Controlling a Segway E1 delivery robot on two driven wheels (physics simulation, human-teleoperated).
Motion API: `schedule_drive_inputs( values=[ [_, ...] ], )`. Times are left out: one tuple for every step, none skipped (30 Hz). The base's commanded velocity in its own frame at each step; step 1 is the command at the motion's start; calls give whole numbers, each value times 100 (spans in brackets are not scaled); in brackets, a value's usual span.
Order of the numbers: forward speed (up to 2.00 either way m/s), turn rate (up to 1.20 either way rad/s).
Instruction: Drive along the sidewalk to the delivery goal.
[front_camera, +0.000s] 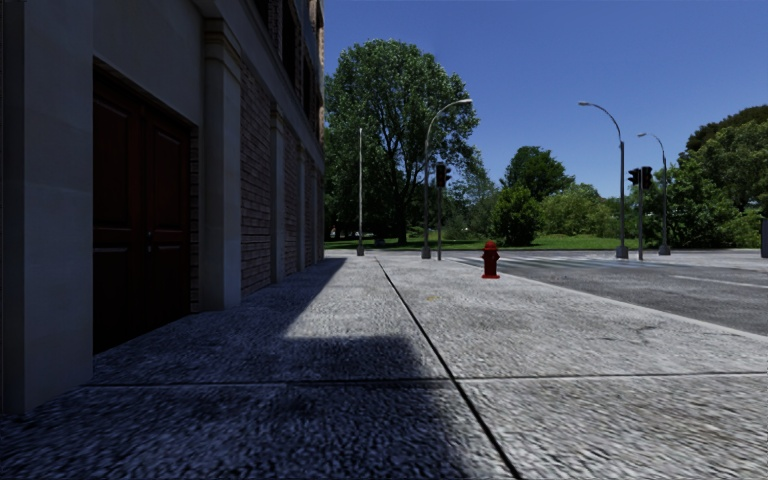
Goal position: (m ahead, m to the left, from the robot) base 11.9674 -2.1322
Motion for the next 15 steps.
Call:
schedule_drive_inputs(
  values=[
    [200,0],
    [200,0],
    [200,0],
    [199,0],
    [198,0],
    [198,0],
    [198,0],
    [198,0],
    [197,0],
    [197,0],
    [197,0],
    [197,0],
    [197,0],
    [200,0],
    [200,0]
  ],
)
